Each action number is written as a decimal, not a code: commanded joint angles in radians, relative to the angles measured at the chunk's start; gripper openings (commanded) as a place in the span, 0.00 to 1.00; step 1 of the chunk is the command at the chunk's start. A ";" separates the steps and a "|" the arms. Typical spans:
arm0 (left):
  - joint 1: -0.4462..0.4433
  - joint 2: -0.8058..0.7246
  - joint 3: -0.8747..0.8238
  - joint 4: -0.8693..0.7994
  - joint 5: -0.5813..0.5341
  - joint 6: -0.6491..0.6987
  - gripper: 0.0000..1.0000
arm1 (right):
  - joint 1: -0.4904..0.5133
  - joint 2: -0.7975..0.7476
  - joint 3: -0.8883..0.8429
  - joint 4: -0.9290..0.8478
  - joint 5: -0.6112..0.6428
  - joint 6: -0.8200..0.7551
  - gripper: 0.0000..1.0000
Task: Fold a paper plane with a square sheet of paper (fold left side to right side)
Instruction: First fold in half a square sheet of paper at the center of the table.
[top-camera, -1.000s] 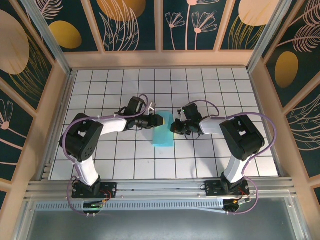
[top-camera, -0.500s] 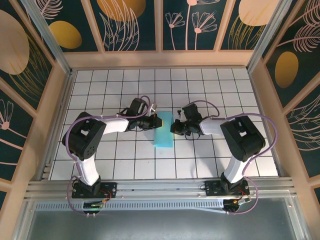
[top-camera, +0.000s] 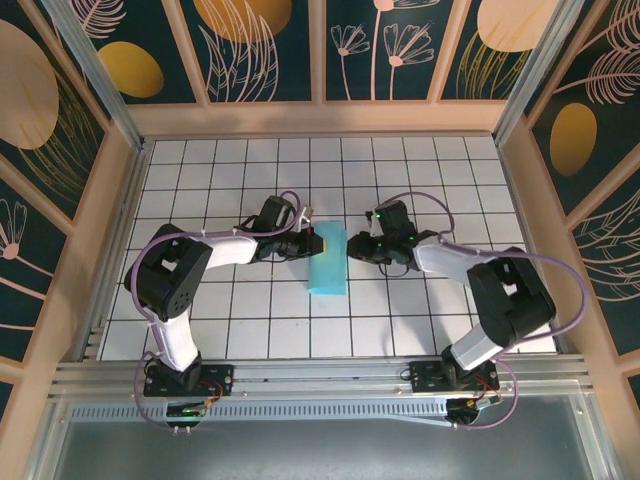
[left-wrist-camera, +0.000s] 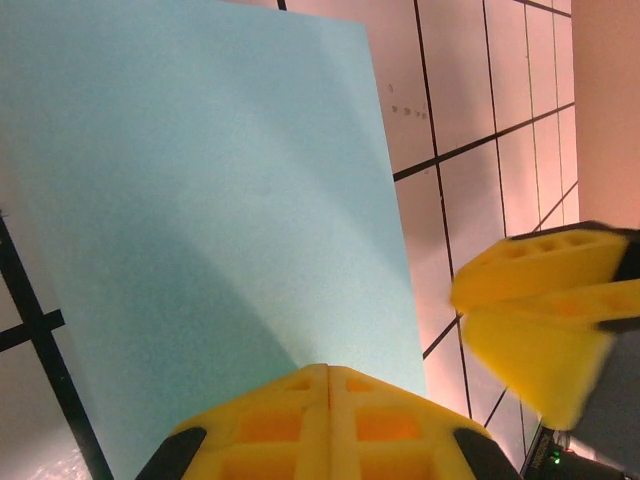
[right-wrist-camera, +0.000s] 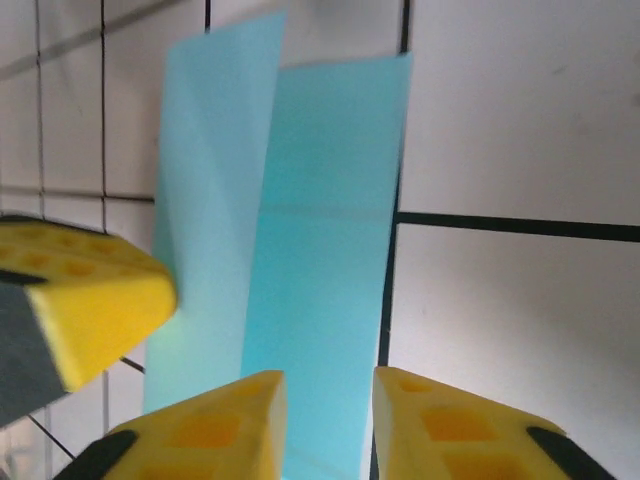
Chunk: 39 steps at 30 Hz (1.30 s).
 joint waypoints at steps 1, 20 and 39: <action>-0.005 0.008 0.018 -0.004 -0.006 -0.004 0.01 | -0.030 -0.099 -0.062 0.063 -0.049 -0.014 0.45; -0.006 0.010 0.021 -0.003 -0.008 -0.008 0.00 | -0.004 0.022 -0.187 0.498 -0.296 0.183 0.74; -0.007 0.005 0.013 -0.007 -0.009 -0.004 0.01 | 0.032 0.182 -0.118 0.602 -0.346 0.249 0.43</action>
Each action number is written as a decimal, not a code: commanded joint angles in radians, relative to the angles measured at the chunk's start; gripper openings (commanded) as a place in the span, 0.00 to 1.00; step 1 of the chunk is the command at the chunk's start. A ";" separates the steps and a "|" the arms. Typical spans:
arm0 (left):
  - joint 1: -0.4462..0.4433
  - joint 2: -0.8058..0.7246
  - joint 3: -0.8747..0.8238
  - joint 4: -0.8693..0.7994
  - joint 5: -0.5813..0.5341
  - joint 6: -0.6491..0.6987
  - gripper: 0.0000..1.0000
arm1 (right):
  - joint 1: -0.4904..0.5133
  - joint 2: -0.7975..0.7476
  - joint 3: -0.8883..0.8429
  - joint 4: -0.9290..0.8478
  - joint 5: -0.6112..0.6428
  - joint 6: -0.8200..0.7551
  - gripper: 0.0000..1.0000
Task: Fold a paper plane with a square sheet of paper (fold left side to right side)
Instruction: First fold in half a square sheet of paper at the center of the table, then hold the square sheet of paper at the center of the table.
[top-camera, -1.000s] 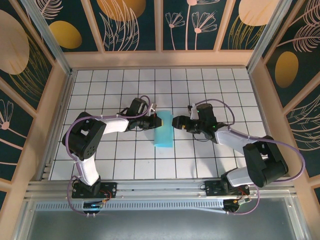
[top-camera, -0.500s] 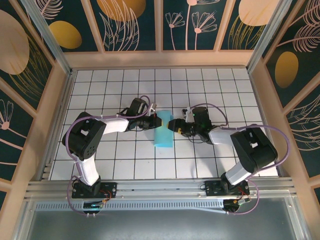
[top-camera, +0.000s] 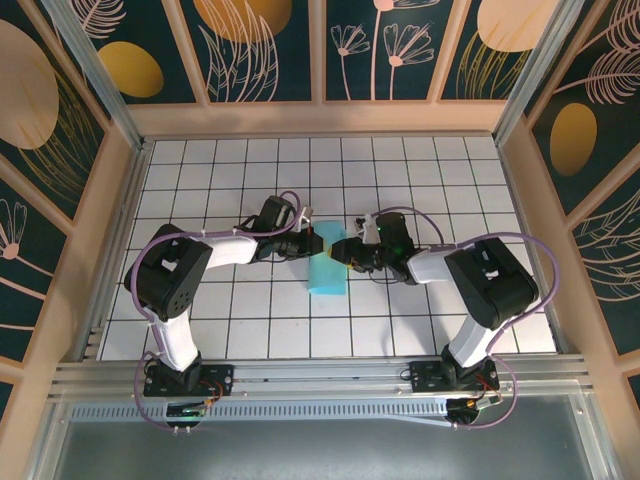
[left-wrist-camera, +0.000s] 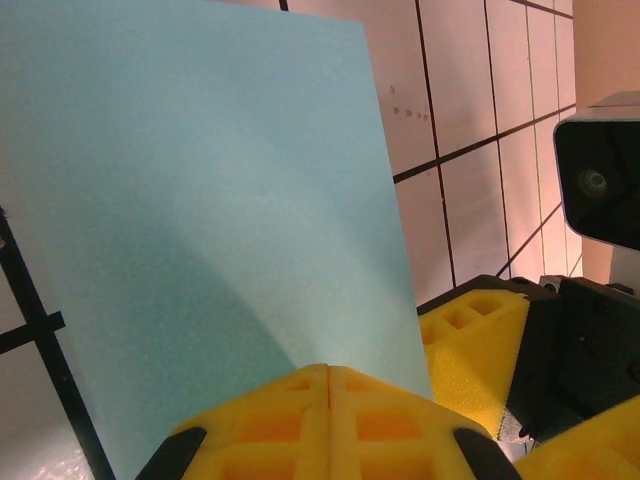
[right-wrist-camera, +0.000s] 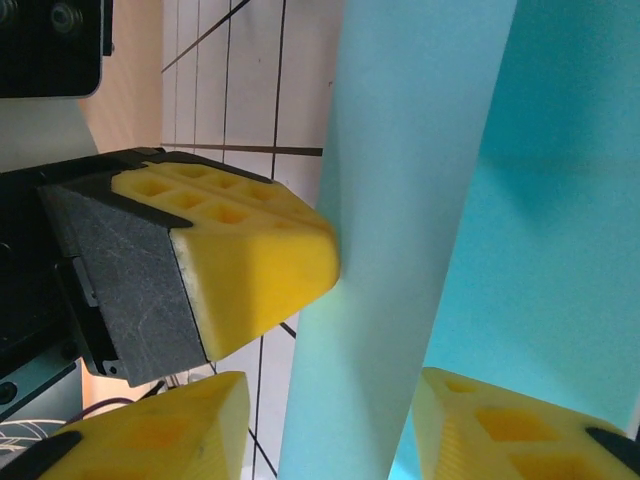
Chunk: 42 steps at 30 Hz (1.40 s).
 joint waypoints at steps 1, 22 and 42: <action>-0.007 0.004 0.012 -0.009 -0.007 -0.003 0.01 | 0.009 0.025 0.031 0.036 -0.016 0.007 0.40; -0.007 -0.192 -0.061 -0.085 -0.270 0.040 0.46 | 0.016 0.056 0.050 -0.082 0.051 -0.012 0.00; -0.010 -0.033 -0.096 -0.011 -0.174 0.007 0.49 | 0.017 0.058 0.059 -0.125 0.076 -0.028 0.00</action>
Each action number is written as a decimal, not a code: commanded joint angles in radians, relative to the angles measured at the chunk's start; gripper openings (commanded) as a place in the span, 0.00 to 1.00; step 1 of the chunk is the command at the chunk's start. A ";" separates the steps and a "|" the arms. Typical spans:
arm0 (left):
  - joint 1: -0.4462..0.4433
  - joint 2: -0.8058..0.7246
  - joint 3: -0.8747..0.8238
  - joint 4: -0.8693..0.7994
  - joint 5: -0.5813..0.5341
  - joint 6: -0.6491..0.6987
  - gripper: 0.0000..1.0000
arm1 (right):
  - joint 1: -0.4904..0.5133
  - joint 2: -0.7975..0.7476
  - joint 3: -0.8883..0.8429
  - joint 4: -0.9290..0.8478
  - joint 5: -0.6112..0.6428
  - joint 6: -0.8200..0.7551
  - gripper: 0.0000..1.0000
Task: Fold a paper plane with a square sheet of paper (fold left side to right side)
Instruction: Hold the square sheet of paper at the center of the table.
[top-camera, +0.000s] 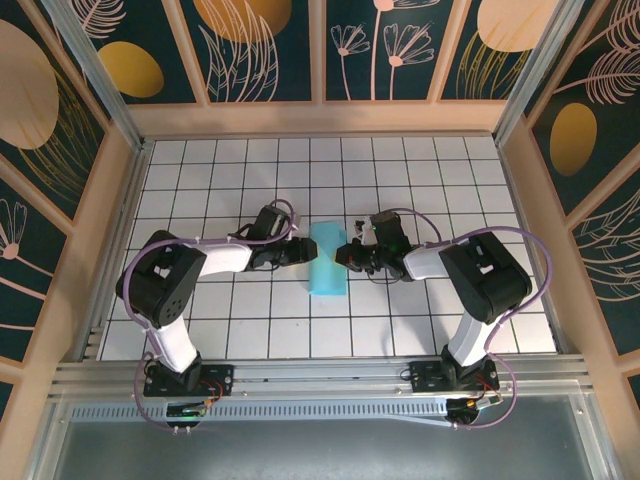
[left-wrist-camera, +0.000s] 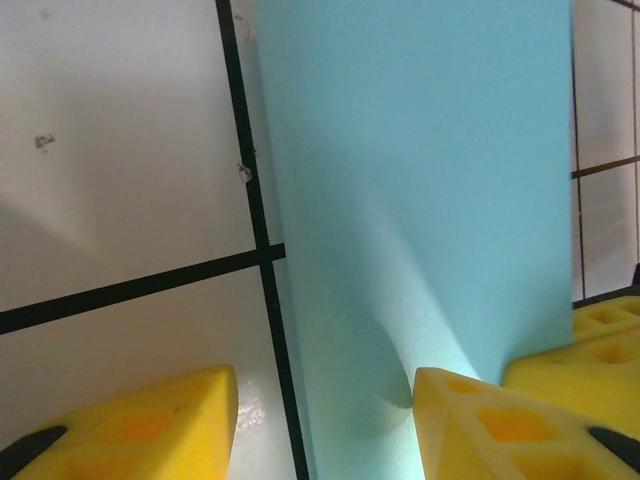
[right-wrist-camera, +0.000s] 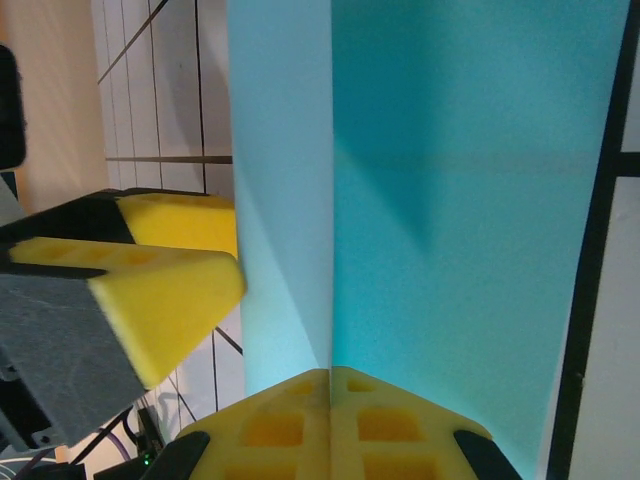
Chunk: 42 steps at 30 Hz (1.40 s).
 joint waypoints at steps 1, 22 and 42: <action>-0.012 0.028 0.001 0.030 0.031 -0.017 0.49 | 0.011 0.014 0.021 -0.028 0.015 -0.028 0.00; -0.064 0.151 0.079 -0.128 -0.065 0.045 0.43 | -0.011 -0.112 0.049 -0.277 0.126 -0.145 0.32; -0.087 0.212 0.167 -0.232 -0.083 0.136 0.43 | -0.185 -0.373 -0.010 -0.527 0.227 -0.288 0.48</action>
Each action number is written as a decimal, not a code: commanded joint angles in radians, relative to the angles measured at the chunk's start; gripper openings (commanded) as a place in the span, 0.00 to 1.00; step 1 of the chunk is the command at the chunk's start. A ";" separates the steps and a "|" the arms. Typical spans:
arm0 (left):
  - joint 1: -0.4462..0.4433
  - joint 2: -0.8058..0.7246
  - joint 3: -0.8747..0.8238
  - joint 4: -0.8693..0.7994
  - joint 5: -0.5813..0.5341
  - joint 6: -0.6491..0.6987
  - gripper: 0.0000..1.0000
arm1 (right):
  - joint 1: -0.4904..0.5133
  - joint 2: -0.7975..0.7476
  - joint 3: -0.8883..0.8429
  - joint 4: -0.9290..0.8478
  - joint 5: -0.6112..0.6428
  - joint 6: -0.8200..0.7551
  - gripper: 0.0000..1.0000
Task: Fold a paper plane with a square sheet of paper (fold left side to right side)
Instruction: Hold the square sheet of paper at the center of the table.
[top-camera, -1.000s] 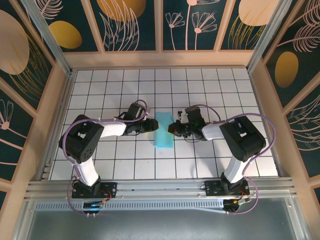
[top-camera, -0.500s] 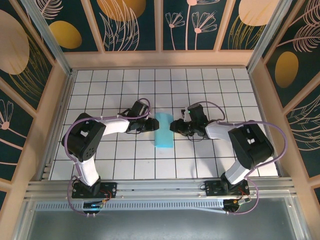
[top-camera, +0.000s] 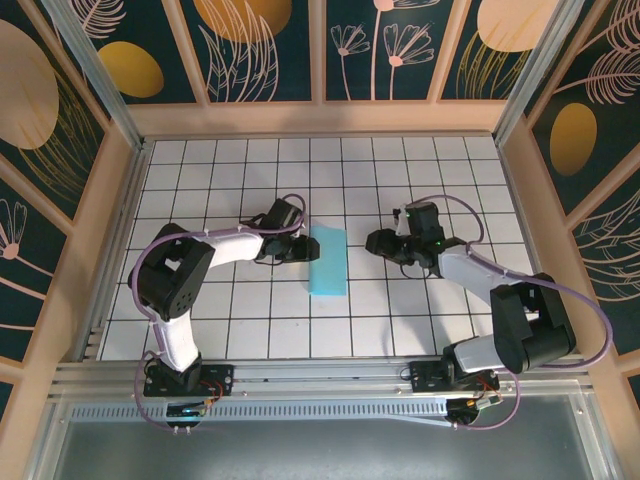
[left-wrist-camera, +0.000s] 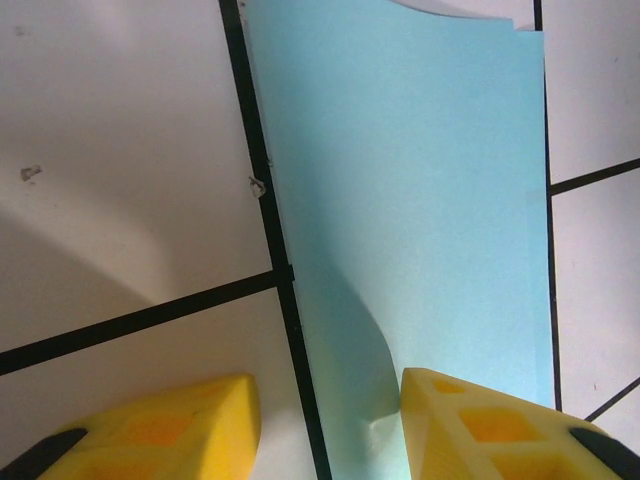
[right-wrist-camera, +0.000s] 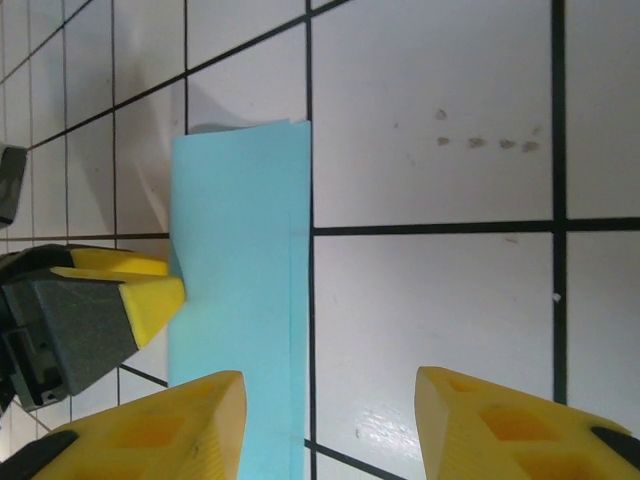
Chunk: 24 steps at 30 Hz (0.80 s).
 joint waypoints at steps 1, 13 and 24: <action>-0.050 0.131 -0.005 0.021 -0.002 0.041 0.44 | -0.005 -0.024 -0.025 -0.034 0.012 -0.025 0.48; -0.060 0.158 0.017 0.019 -0.009 0.027 0.46 | -0.006 -0.023 -0.026 -0.028 0.010 -0.022 0.48; -0.075 0.187 0.028 0.027 -0.006 0.019 0.48 | -0.006 -0.011 -0.041 -0.007 0.000 -0.018 0.48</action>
